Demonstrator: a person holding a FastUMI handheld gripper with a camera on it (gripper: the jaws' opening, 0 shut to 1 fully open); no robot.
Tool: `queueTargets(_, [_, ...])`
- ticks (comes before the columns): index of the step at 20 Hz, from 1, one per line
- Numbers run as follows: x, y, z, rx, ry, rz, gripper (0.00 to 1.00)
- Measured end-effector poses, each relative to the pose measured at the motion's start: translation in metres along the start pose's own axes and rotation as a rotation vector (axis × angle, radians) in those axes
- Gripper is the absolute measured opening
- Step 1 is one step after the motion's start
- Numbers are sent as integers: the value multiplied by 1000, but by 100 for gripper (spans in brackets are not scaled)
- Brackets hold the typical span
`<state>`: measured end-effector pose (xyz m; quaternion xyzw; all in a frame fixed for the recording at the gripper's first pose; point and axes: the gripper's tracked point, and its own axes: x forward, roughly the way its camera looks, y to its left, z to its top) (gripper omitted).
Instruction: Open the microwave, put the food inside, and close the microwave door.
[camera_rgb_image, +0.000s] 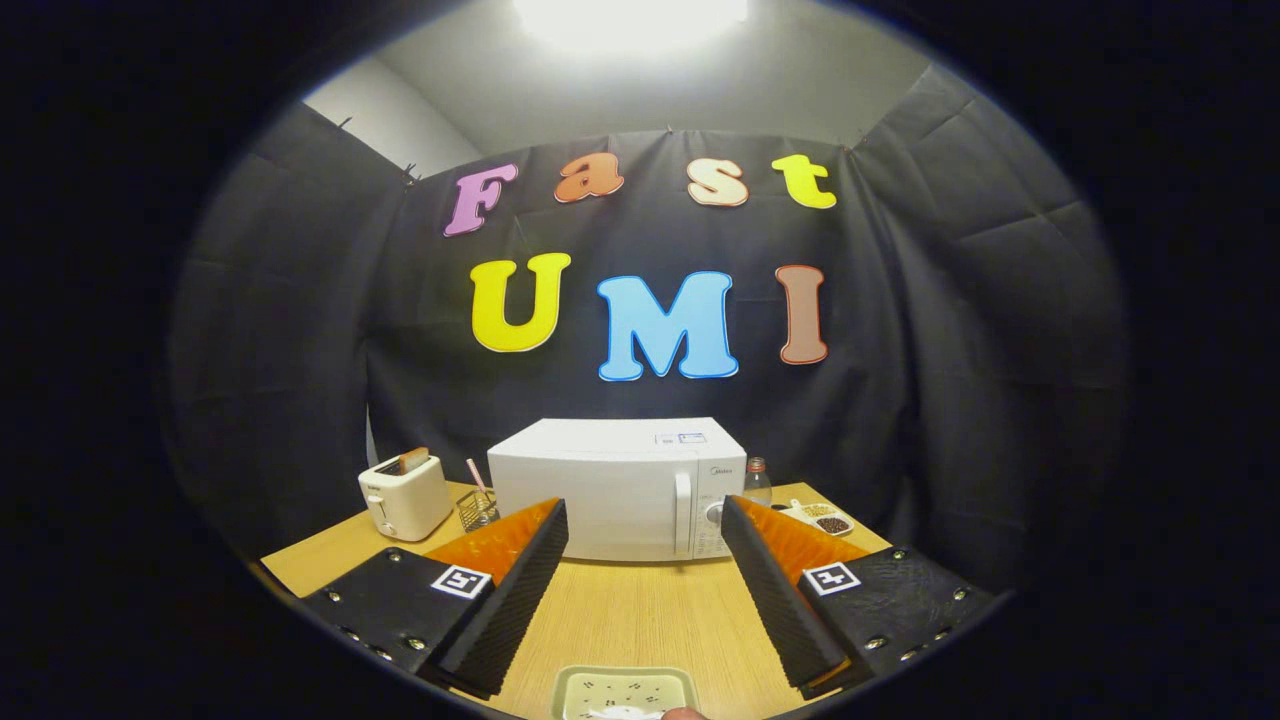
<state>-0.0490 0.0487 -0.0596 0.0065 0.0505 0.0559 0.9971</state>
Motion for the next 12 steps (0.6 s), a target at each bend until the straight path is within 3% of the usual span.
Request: queueTargets(12, [14,-1,12,18,-20,15,98])
